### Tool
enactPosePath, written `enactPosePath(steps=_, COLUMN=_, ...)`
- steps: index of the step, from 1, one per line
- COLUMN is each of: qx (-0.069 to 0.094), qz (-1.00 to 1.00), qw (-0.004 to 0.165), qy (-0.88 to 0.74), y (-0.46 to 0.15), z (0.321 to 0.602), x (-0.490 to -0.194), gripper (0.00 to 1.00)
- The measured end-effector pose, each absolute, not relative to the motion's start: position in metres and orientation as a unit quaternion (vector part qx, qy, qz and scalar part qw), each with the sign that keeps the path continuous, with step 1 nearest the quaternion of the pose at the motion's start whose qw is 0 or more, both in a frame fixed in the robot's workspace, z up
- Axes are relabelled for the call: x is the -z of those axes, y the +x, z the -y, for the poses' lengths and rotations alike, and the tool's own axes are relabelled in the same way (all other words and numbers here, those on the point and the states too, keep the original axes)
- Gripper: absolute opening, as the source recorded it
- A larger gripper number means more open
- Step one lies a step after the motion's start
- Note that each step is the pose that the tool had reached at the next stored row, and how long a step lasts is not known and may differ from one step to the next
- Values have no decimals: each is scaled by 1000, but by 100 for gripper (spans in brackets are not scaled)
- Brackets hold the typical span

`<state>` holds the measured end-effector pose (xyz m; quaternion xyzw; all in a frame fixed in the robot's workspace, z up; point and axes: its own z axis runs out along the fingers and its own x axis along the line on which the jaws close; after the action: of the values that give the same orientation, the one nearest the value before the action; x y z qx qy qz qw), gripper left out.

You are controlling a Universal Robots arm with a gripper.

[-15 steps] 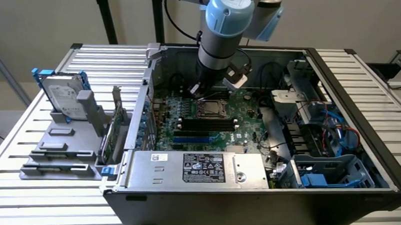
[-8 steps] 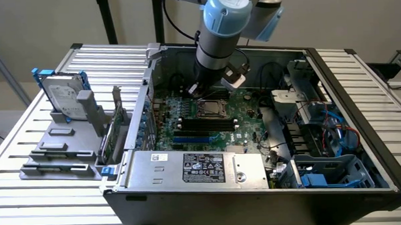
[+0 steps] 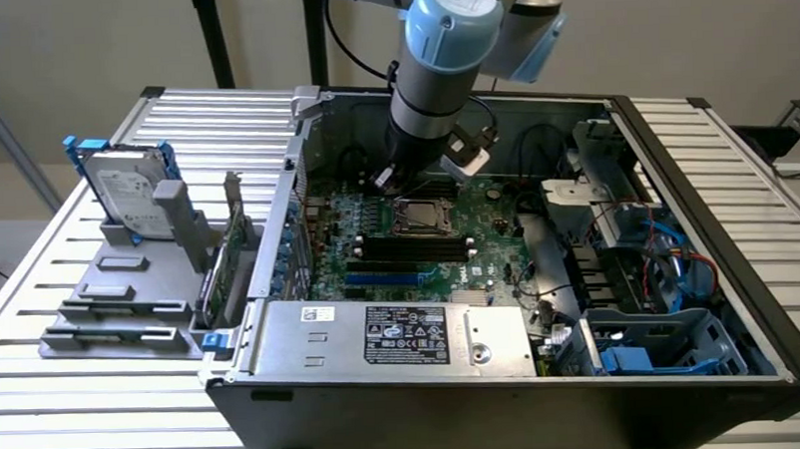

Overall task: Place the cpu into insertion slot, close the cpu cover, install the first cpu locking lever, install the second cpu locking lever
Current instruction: 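Install the first cpu locking lever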

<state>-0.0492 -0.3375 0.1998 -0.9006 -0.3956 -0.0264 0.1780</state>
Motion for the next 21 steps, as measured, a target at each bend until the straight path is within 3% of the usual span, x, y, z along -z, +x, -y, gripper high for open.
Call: enactPosePath(steps=21, qx=20, qz=399, qw=180, qy=-899, y=-37, z=338, x=-199, gripper=11)
